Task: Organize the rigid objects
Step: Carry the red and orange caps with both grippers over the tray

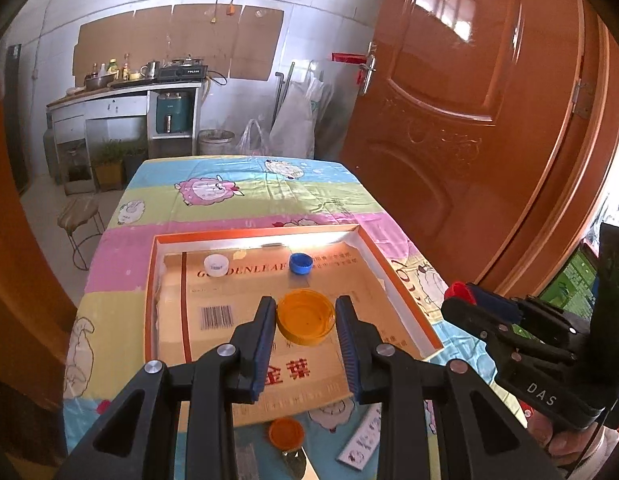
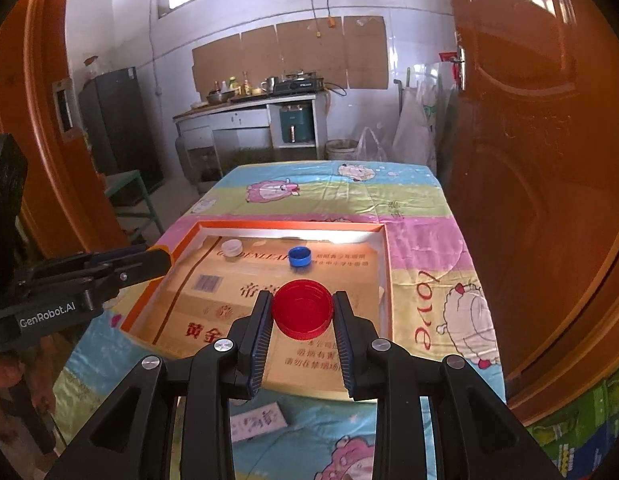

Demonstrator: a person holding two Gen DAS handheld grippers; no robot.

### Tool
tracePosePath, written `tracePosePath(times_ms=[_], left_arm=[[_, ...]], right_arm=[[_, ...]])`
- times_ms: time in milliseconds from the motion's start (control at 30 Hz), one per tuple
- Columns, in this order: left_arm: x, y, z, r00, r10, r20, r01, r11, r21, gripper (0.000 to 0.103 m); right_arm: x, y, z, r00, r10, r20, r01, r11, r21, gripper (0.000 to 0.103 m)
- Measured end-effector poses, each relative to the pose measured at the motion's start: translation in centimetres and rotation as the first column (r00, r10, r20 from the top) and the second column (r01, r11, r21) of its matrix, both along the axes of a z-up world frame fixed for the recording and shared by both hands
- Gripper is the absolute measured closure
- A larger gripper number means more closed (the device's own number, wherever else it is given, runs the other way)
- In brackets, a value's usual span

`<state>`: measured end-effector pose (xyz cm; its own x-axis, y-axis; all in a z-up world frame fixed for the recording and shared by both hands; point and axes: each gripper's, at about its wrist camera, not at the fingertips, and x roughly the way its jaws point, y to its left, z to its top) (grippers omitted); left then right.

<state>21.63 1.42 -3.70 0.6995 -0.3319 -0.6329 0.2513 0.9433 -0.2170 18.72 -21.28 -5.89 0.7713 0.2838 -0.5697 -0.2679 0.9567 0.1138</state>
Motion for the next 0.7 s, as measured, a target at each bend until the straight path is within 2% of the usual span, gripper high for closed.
tracePosePath(times_ms=[700], left_arm=[[7.7, -0.5, -1.0, 0.998, 0.004, -0.060, -0.002, 1.000, 0.028, 0.072]], right_arm=[[7.5, 0.2, -0.9, 0.999, 0.010, -0.047, -0.012, 0.999, -0.047, 0.073]])
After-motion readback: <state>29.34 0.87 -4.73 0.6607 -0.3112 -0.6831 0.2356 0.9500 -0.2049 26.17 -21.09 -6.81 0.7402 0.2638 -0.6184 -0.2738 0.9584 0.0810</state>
